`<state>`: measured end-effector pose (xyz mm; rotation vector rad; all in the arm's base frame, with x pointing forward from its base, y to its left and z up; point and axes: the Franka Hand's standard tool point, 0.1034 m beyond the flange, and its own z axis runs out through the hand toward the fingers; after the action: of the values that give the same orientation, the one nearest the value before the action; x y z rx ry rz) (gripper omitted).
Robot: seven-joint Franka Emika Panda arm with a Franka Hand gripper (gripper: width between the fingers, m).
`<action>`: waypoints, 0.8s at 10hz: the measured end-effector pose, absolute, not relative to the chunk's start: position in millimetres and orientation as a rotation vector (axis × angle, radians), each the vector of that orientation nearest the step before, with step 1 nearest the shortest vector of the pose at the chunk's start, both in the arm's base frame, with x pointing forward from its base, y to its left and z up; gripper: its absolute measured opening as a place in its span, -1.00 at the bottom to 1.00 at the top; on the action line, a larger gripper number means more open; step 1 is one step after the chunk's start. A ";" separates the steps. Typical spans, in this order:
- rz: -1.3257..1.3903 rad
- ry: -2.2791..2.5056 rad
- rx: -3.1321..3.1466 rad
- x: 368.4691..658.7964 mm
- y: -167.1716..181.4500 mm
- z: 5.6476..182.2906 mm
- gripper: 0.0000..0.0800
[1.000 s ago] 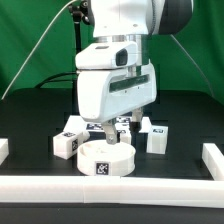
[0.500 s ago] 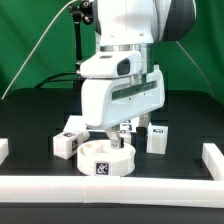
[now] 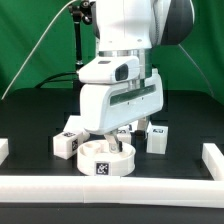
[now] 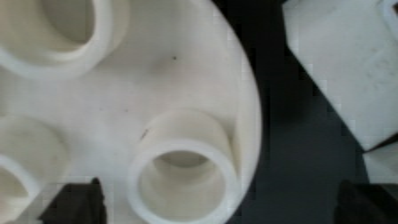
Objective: Assemble stool
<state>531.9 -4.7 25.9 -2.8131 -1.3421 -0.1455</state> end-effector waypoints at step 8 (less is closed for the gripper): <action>-0.133 -1.348 -2.806 530.2 -9.3 17.2 0.36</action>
Offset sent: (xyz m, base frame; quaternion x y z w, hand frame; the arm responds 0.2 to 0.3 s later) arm 0.0042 0.0003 -0.0045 -0.0016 0.0082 -0.0035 1.0000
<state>530.2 -9.3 17.2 -2.8065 -1.3482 -0.1331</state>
